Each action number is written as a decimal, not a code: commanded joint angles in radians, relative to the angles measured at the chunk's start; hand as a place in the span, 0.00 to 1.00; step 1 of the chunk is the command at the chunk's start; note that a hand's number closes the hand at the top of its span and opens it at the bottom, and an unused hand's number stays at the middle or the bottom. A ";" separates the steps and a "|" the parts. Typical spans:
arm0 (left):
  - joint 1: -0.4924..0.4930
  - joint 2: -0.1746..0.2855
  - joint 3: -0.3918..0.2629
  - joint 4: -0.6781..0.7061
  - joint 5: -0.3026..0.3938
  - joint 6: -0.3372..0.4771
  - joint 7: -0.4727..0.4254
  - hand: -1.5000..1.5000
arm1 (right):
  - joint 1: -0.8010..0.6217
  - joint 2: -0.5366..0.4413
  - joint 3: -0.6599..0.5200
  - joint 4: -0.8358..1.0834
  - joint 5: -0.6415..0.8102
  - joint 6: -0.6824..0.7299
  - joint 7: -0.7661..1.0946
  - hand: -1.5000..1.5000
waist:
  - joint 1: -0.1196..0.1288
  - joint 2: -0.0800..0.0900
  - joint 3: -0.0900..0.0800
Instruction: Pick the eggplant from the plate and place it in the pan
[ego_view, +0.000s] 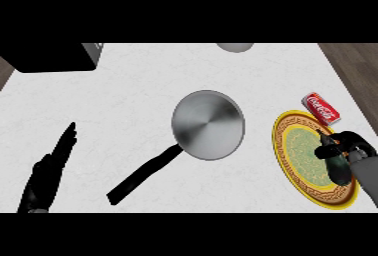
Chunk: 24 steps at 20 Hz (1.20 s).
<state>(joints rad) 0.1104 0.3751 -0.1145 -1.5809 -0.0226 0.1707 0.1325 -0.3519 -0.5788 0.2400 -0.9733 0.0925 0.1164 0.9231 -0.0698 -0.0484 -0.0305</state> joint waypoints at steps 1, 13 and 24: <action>0.014 0.011 0.019 -0.002 0.001 0.006 0.005 0.50 | 0.076 0.064 0.122 -0.171 0.158 -0.193 0.061 1.00 | -0.017 0.001 0.019; 0.057 0.001 0.013 -0.022 0.020 -0.014 -0.012 0.50 | 0.005 -0.095 0.272 -0.711 0.750 -0.394 0.289 1.00 | 0.001 0.006 0.022; -0.029 0.014 0.018 -0.009 0.004 -0.059 -0.022 0.50 | -0.080 0.235 0.280 -0.799 1.038 -0.262 0.447 1.00 | 0.080 0.049 0.030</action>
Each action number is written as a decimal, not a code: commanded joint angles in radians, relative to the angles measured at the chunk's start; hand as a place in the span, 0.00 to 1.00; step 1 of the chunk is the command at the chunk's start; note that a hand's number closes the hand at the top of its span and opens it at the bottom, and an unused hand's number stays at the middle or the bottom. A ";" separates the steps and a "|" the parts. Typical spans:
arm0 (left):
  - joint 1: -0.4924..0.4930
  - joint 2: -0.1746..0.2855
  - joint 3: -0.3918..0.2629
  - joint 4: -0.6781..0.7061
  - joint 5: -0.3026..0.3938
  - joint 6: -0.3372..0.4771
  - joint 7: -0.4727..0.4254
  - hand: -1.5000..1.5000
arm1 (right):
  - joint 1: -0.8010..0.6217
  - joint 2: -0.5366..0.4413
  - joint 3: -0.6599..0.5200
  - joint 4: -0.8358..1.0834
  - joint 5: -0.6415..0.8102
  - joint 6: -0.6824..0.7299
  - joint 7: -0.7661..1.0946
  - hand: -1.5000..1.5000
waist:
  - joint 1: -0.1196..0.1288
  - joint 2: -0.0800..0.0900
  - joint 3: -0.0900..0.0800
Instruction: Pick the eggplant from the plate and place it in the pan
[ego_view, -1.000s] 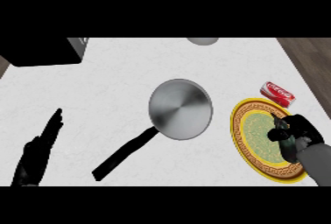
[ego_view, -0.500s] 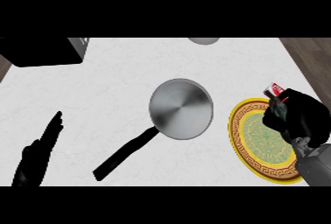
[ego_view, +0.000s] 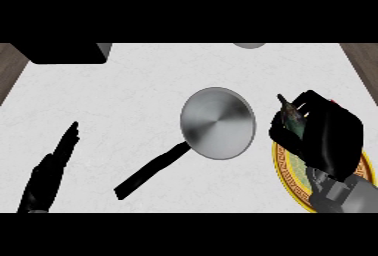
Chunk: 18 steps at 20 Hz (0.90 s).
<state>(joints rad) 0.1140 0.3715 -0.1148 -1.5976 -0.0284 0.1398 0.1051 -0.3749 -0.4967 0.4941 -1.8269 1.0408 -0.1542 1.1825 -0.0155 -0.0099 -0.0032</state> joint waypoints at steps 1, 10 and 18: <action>-0.097 -0.014 0.002 0.038 -0.001 -0.011 0.045 0.50 | -0.122 0.173 -0.024 0.067 0.044 0.063 0.174 1.00 | 0.020 0.012 0.002; -0.054 -0.047 -0.030 -0.009 -0.042 0.004 0.024 0.50 | -0.249 0.366 -0.247 0.599 -0.008 -0.190 -0.114 1.00 | 0.048 0.020 0.004; -0.101 -0.039 -0.031 -0.030 -0.037 -0.037 0.088 0.50 | -0.441 0.443 -0.339 1.068 -0.087 -0.139 -0.318 1.00 | 0.066 0.026 0.005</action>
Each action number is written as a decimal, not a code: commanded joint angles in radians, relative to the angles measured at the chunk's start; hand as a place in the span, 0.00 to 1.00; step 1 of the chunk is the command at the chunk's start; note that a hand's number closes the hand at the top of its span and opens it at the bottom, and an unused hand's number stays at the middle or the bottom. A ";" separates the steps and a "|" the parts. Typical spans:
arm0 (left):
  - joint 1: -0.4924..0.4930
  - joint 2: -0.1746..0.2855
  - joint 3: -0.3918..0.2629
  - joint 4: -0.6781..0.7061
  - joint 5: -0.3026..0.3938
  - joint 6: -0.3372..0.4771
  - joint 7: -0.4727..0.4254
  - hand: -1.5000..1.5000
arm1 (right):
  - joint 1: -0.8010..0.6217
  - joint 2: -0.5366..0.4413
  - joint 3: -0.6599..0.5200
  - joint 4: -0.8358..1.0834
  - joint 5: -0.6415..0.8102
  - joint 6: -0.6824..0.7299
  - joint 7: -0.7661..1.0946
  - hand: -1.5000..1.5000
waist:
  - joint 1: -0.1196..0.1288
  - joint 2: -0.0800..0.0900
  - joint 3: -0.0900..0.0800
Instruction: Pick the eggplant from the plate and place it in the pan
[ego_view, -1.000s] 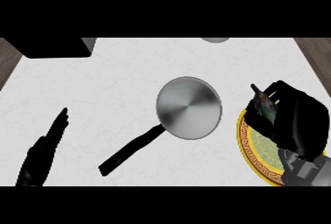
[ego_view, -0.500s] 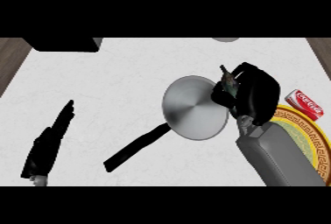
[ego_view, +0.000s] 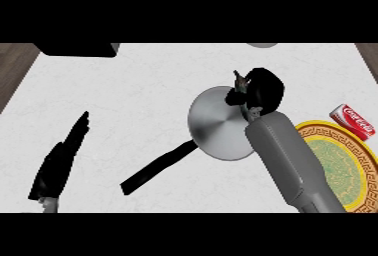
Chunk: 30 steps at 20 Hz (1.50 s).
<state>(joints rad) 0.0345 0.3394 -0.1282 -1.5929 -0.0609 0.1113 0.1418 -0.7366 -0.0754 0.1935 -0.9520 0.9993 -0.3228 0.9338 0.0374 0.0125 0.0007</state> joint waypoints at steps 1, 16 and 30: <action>-0.015 -0.015 0.003 -0.001 0.001 -0.001 0.003 0.50 | -0.026 0.037 -0.091 0.205 -0.118 -0.071 -0.171 1.00 | 0.004 0.004 0.001; -0.033 0.003 0.024 0.012 0.003 -0.030 0.017 0.50 | -0.124 0.075 -0.305 0.287 -0.460 -0.639 -0.506 0.00 | 0.013 0.007 0.001; 0.068 -0.028 0.044 0.008 -0.026 0.007 -0.022 0.50 | 0.300 0.075 -0.327 -0.178 -0.552 -0.795 -0.630 0.00 | -0.066 -0.024 -0.002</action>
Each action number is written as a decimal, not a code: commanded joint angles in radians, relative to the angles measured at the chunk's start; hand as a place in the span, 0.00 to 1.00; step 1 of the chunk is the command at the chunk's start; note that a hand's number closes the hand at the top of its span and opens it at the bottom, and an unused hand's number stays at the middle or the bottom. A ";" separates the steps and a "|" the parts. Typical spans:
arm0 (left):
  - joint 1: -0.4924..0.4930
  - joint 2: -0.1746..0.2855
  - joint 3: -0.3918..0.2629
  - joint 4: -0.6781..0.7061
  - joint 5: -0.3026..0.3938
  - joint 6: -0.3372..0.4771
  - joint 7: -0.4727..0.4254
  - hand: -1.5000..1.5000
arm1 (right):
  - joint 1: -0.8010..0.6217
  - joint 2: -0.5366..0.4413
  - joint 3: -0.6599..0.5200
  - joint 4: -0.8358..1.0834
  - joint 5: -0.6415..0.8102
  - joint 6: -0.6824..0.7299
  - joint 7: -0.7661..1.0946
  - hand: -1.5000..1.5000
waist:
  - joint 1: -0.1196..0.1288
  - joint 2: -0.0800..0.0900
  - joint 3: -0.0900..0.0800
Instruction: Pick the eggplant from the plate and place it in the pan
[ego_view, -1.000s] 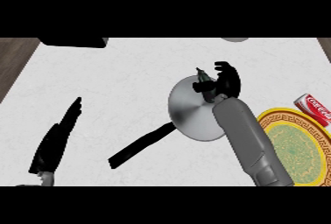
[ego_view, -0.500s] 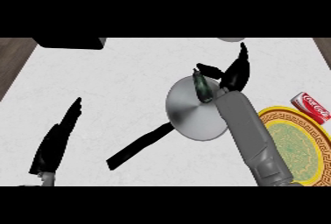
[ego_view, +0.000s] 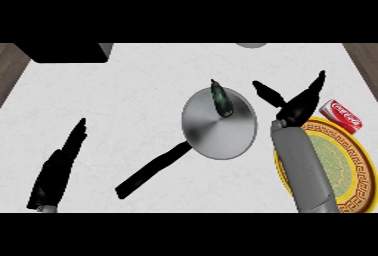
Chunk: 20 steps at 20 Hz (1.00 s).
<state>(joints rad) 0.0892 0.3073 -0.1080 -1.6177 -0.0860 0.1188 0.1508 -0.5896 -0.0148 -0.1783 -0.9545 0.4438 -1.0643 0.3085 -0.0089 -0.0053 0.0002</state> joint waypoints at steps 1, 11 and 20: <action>0.026 0.014 0.050 0.052 0.028 -0.023 -0.085 0.50 | 0.208 0.006 0.044 -0.210 0.030 -0.038 -0.021 0.00 | -0.017 -0.004 -0.002; -0.024 -0.017 0.034 0.011 -0.023 0.008 0.010 0.50 | 0.820 -0.080 0.115 -0.795 -0.049 0.136 -0.044 0.00 | -0.011 0.001 0.000; -0.039 -0.040 0.041 0.022 -0.030 -0.019 0.018 0.50 | 1.219 -0.101 0.080 -1.119 -0.281 0.304 -0.212 0.00 | -0.009 0.002 0.000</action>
